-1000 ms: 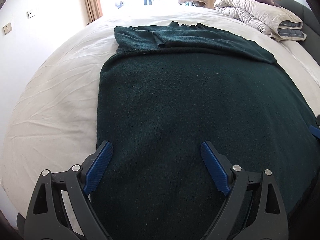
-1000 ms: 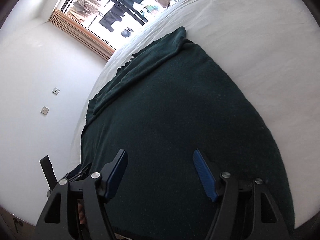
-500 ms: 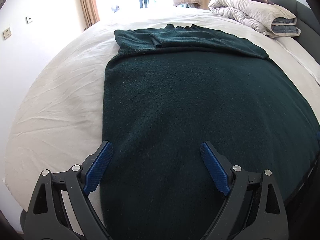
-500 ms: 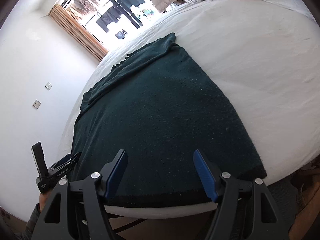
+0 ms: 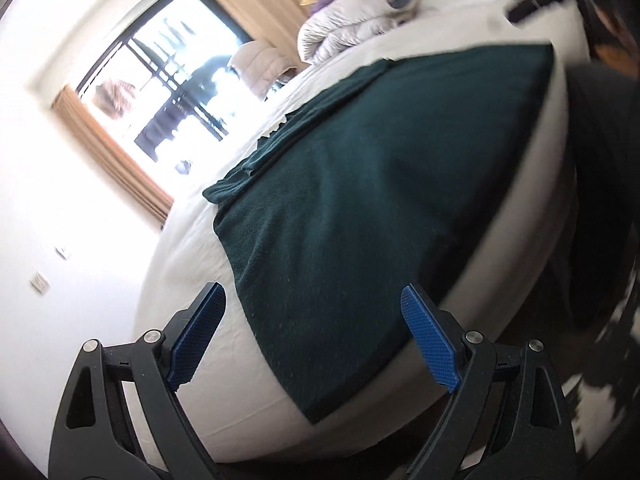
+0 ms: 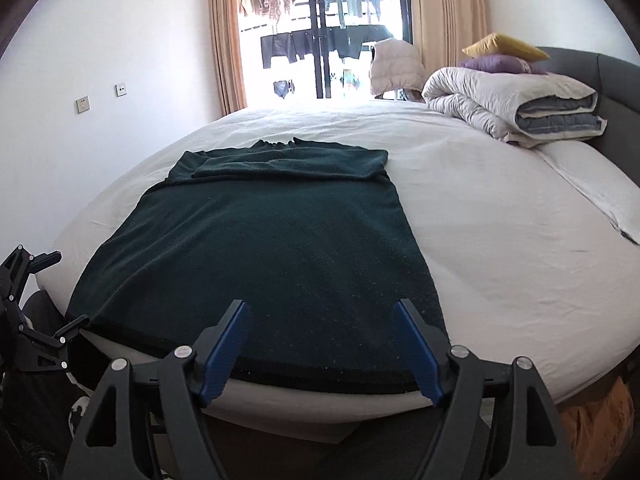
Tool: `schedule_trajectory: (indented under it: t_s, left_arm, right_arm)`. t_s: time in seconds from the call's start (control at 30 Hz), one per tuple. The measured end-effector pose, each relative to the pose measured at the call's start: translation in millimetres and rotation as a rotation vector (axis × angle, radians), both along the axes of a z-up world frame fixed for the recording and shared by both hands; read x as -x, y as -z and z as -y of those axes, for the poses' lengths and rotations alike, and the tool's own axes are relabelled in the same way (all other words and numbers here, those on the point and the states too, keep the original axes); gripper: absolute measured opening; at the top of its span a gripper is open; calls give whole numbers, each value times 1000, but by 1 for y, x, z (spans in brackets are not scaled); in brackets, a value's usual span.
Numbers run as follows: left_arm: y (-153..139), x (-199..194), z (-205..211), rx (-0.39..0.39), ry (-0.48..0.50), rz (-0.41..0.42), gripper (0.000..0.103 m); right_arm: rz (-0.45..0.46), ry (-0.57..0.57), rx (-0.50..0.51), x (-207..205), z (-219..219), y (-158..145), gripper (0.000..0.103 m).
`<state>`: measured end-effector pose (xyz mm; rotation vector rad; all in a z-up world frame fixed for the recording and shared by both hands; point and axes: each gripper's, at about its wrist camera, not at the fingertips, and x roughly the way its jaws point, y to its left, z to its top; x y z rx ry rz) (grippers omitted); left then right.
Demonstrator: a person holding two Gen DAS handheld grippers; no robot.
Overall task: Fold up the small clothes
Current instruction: 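Grasp the sweater's hem edge with the left gripper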
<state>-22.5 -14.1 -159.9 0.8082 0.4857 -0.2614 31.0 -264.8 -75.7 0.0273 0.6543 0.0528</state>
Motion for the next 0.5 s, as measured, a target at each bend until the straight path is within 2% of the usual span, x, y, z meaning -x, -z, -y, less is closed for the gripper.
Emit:
schedule_trajectory:
  t_s: [0.13, 0.37, 0.5]
  left_arm:
    - [23, 14, 5, -139, 13, 68, 90]
    - [41, 42, 11, -219, 117, 105, 90]
    - [57, 38, 12, -304, 83, 133, 91]
  right_arm:
    - [3, -17, 8, -3, -9, 1, 78]
    - [-8, -30, 11, -5, -21, 3, 78]
    - [-4, -31, 7, -5, -22, 4, 78]
